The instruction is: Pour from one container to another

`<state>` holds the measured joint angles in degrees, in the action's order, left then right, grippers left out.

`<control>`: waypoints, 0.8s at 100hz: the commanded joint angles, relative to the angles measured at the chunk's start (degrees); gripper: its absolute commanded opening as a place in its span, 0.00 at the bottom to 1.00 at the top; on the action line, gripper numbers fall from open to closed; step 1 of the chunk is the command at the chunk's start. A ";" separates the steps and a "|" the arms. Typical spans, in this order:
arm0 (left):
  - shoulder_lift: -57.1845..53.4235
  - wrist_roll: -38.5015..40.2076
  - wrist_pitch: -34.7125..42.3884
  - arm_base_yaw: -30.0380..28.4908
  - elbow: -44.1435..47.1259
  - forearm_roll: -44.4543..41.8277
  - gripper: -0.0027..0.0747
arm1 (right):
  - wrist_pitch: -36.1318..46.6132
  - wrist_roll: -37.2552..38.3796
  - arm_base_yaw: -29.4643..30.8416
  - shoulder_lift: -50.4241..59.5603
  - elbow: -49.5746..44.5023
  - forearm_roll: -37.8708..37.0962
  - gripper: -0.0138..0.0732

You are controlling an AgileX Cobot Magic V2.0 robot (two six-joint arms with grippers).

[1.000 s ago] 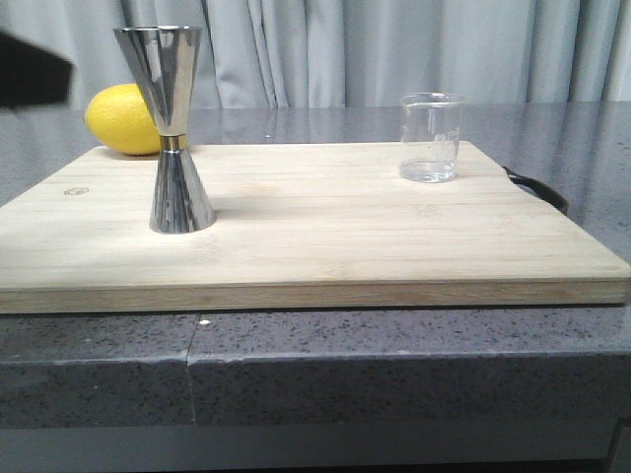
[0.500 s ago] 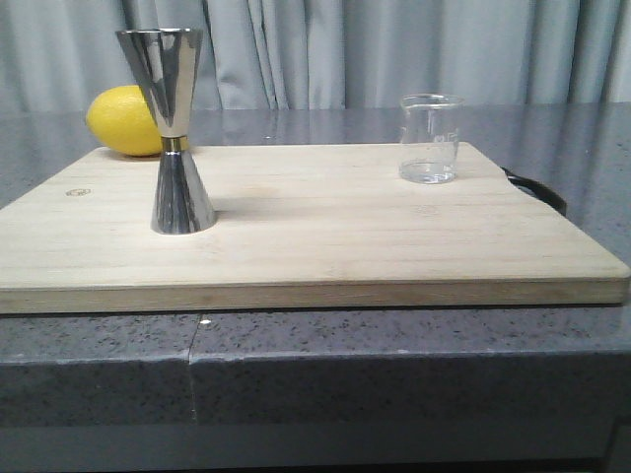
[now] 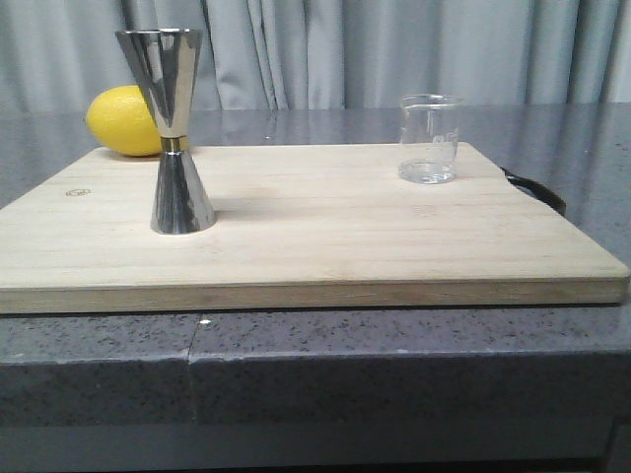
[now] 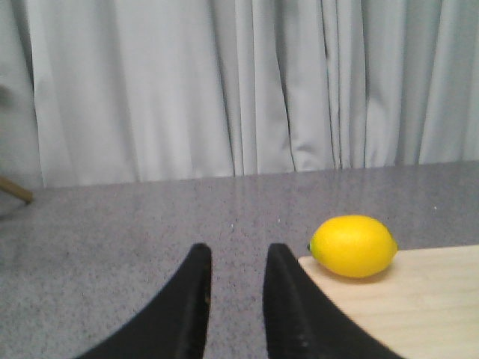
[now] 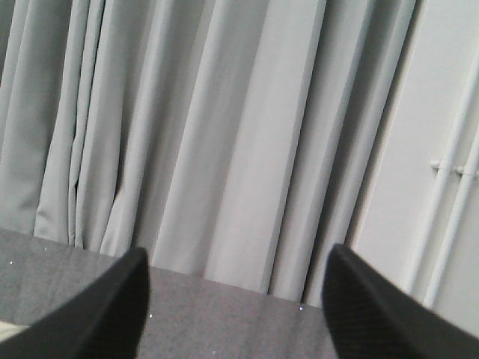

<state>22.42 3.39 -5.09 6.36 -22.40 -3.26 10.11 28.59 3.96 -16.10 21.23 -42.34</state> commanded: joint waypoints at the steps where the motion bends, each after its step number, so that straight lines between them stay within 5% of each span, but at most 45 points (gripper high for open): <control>1: 0.04 0.40 6.76 -0.03 1.47 2.33 0.04 | 4.10 0.05 -0.08 1.91 -2.06 0.73 0.46; 18: -0.07 0.40 12.21 -0.03 8.12 6.31 0.01 | 5.45 0.05 -0.08 5.06 -7.71 0.73 0.07; 80: -0.07 0.40 18.92 -0.03 16.08 9.93 0.01 | 8.26 1.83 -0.08 5.37 -14.26 0.98 0.07</control>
<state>22.06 3.39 7.37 6.36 -4.77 6.11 13.80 30.31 3.96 -10.34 5.44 -42.15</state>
